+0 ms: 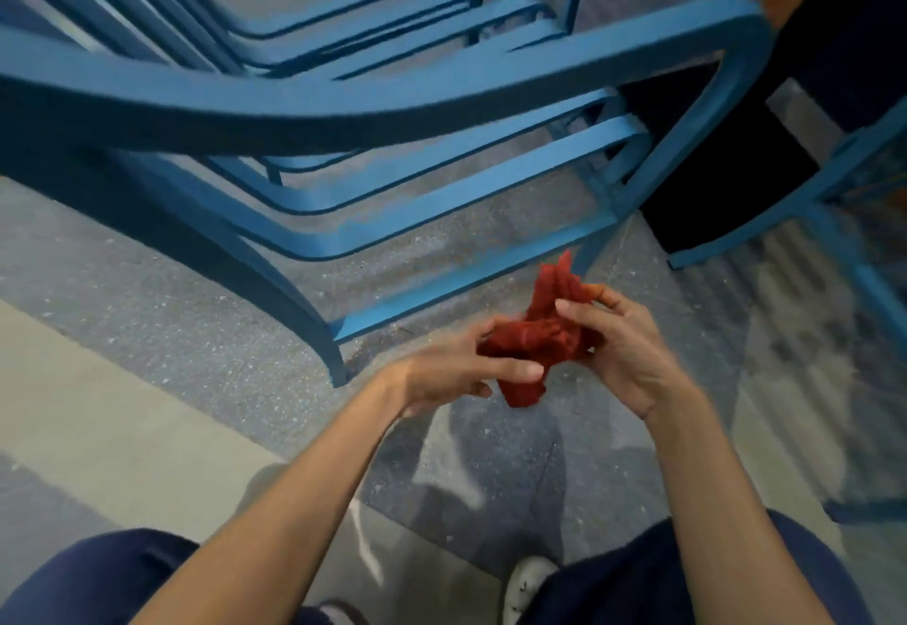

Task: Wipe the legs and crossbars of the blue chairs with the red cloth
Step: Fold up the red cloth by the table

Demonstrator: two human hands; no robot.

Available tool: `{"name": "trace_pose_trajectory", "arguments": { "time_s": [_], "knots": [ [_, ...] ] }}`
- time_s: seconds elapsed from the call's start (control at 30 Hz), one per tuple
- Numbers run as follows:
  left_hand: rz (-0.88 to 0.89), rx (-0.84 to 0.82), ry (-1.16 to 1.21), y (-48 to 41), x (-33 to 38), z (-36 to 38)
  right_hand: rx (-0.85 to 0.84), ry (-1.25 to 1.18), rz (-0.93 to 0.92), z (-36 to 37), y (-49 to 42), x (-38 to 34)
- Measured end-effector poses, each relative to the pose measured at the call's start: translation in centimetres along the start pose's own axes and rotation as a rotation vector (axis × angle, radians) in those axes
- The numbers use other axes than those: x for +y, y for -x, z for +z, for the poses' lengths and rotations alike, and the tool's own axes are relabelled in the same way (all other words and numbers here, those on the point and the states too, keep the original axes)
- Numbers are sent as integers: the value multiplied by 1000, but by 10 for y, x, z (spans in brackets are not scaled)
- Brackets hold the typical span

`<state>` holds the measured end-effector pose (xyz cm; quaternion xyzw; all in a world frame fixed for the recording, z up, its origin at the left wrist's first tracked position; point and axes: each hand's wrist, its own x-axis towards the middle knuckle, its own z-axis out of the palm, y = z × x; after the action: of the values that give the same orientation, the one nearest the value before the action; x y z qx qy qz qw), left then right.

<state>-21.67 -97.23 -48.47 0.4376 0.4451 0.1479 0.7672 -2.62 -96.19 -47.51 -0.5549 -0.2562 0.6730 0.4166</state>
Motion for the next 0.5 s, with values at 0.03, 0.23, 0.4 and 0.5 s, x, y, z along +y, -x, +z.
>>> {"name": "trace_pose_trajectory", "arguments": {
  "time_s": [0.03,0.23,0.4,0.5],
  "knots": [
    [3,-20,-20,4,7,4,22,-37,19,-2,5,-7],
    [1,174,50,27,77,37,150,-183,137,-15,54,-67],
    [157,302,47,55,166,78,171,-165,228,-10,102,-120],
    [228,346,90,71,237,105,165,-185,253,-11,134,-166]
  ]
}}
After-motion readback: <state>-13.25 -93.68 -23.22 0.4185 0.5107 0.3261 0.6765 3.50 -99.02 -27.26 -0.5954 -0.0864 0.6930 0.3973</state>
